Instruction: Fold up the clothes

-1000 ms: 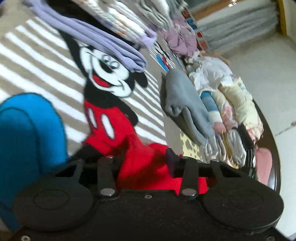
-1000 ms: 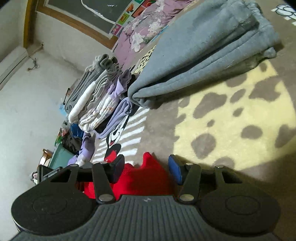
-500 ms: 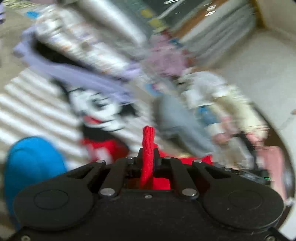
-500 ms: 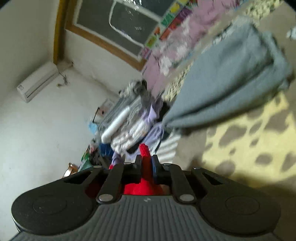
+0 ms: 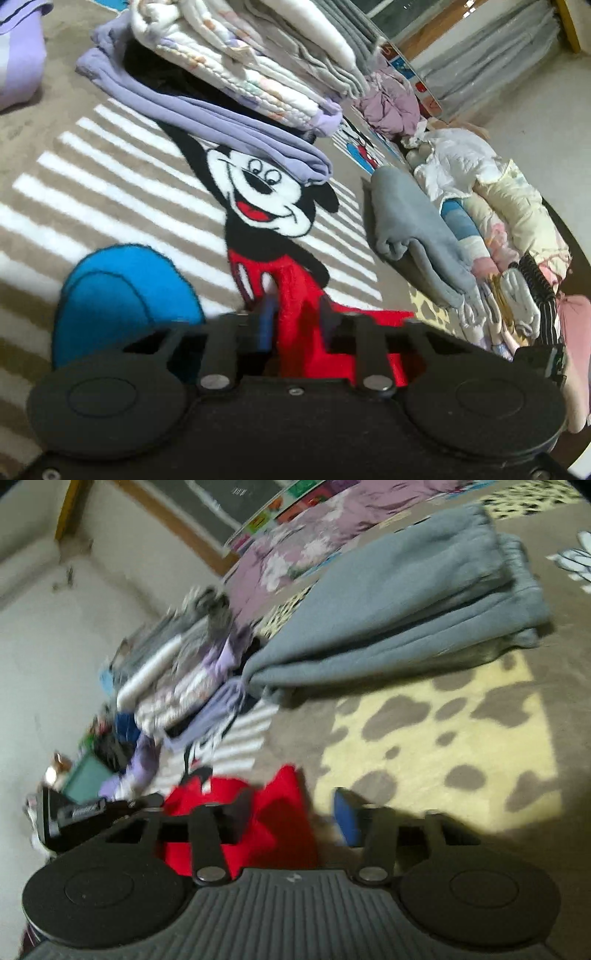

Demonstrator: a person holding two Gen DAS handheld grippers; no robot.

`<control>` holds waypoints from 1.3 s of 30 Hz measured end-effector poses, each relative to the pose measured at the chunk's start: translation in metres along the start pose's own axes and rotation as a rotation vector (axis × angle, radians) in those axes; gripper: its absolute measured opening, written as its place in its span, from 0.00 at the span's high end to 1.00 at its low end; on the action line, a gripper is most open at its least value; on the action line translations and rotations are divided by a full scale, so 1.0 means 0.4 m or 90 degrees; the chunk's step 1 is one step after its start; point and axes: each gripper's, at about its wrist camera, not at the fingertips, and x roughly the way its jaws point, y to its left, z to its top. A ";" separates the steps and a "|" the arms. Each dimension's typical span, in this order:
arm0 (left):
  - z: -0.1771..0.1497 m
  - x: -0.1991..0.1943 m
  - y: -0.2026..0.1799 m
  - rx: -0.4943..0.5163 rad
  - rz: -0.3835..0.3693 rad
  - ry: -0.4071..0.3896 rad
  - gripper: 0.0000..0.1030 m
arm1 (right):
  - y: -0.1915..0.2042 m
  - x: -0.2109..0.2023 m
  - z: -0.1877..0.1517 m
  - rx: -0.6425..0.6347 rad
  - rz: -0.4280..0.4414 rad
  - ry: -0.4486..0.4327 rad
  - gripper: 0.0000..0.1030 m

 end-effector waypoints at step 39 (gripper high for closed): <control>0.000 0.011 -0.062 0.064 0.042 -0.005 0.60 | 0.065 0.002 -0.009 -0.106 -0.129 -0.020 0.68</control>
